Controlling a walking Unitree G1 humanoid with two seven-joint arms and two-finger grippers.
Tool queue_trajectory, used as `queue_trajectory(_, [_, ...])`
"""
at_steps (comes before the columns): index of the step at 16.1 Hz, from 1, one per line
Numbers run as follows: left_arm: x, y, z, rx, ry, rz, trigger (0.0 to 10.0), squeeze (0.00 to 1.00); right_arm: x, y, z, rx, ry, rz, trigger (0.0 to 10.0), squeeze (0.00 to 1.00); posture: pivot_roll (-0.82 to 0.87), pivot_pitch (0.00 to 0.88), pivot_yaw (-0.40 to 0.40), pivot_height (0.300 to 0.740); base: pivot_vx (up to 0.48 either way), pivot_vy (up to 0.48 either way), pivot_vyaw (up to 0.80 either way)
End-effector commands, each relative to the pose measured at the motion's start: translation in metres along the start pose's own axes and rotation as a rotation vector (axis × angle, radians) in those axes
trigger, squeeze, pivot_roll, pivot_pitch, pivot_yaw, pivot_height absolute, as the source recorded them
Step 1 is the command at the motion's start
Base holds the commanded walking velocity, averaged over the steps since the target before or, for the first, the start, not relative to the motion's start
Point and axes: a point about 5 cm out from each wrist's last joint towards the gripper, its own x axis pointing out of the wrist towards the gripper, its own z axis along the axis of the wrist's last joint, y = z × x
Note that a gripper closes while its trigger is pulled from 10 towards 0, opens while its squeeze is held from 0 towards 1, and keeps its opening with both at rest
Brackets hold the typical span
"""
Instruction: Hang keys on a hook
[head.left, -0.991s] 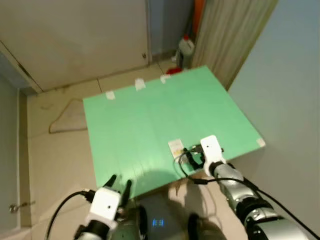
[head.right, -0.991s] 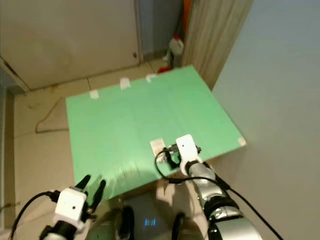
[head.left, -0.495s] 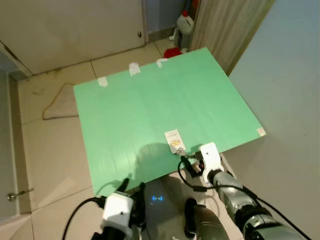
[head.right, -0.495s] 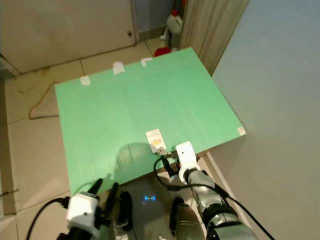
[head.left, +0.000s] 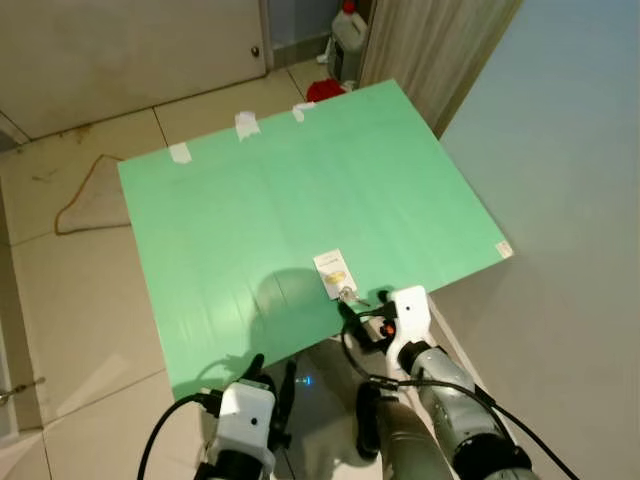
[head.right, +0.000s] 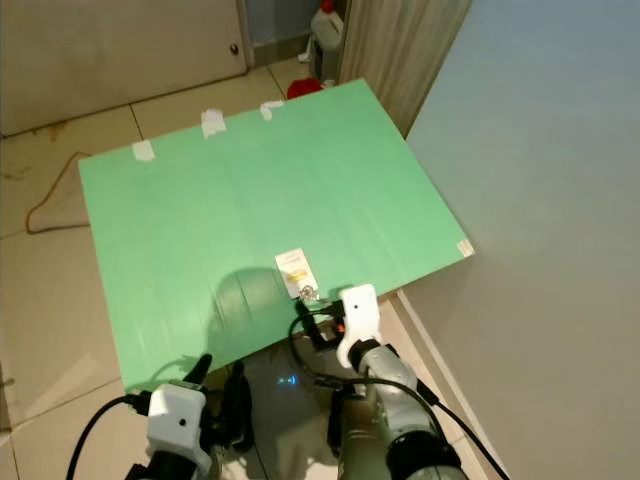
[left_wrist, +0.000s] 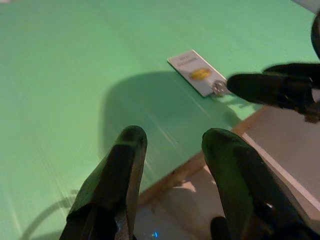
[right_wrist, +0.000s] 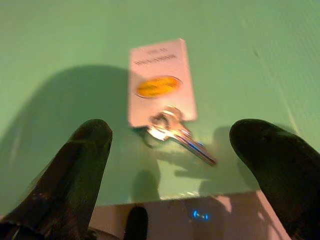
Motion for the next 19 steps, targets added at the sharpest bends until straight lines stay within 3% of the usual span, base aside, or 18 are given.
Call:
queue_trajectory(1, [-0.005,-0.004,-0.007,0.003,0.031,-0.005,10.0,0.00,-0.004,0.004,-0.003,0.005,0.007,0.018,10.0,0.00,0.06,0.373,-0.040,0.740,0.000,0.000,0.00])
queue_trajectory(5, [-0.002,-0.003,-0.008,0.014,0.028,-0.001,10.0,0.00,-0.010,0.017,-0.004,0.055,0.033,0.037,10.0,0.00,0.06,0.355,-0.038,0.740,0.000,0.000,0.00])
queue_trajectory(9, [0.000,-0.004,-0.006,0.022,0.014,0.005,10.0,0.00,-0.007,0.017,-0.017,-0.016,0.084,-0.014,10.0,0.00,0.08,0.345,-0.033,0.740,0.000,0.000,0.00])
queue_trajectory(16, [0.000,-0.006,-0.004,0.024,0.010,0.022,10.0,0.00,0.015,0.036,-0.012,0.063,0.087,-0.028,10.0,0.00,0.09,0.345,-0.045,0.740,0.000,0.000,0.00])
queue_trajectory(19, [0.001,-0.009,-0.004,0.025,0.008,0.025,10.0,0.00,0.026,0.042,-0.008,0.037,0.093,-0.057,10.0,0.00,0.10,0.351,-0.052,0.740,0.000,0.000,0.00])
